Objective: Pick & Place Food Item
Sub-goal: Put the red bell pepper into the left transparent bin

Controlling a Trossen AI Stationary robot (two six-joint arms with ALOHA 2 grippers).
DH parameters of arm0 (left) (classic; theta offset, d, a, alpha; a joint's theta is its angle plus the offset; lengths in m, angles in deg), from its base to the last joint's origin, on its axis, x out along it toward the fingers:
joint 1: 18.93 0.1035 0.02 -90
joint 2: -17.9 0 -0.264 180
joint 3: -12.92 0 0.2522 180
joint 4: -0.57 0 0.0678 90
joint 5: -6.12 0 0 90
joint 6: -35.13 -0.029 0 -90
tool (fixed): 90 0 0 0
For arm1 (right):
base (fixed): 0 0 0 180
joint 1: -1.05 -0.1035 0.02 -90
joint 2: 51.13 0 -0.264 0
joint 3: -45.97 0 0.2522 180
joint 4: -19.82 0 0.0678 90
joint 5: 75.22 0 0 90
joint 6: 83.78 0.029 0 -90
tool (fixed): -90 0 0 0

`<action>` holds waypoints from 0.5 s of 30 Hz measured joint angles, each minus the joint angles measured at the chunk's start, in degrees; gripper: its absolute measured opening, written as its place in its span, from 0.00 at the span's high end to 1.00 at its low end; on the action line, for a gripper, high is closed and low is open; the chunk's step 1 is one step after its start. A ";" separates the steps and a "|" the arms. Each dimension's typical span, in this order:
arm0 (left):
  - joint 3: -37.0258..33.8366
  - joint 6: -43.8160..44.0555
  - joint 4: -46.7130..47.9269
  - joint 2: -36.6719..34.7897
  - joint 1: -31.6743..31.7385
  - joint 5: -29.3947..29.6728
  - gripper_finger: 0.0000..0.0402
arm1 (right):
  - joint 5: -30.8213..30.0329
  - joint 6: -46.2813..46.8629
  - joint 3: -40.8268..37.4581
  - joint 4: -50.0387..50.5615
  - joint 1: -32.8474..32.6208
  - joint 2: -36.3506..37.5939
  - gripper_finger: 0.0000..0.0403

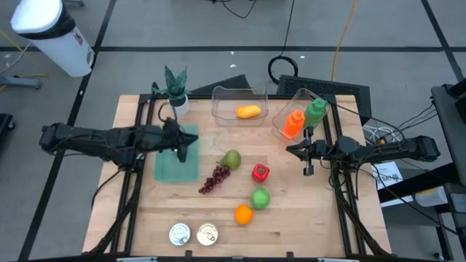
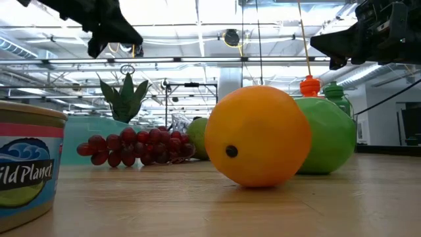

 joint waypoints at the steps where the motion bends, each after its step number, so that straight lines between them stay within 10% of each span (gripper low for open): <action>1: -1.11 -1.15 -1.85 0.00 -2.00 1.56 0.95 | -0.01 0.00 0.00 0.00 0.01 0.00 0.97; 15: -16.34 -11.97 -19.11 -5.96 -13.98 10.01 0.95 | 0.01 4.83 0.00 -0.05 0.00 0.00 0.97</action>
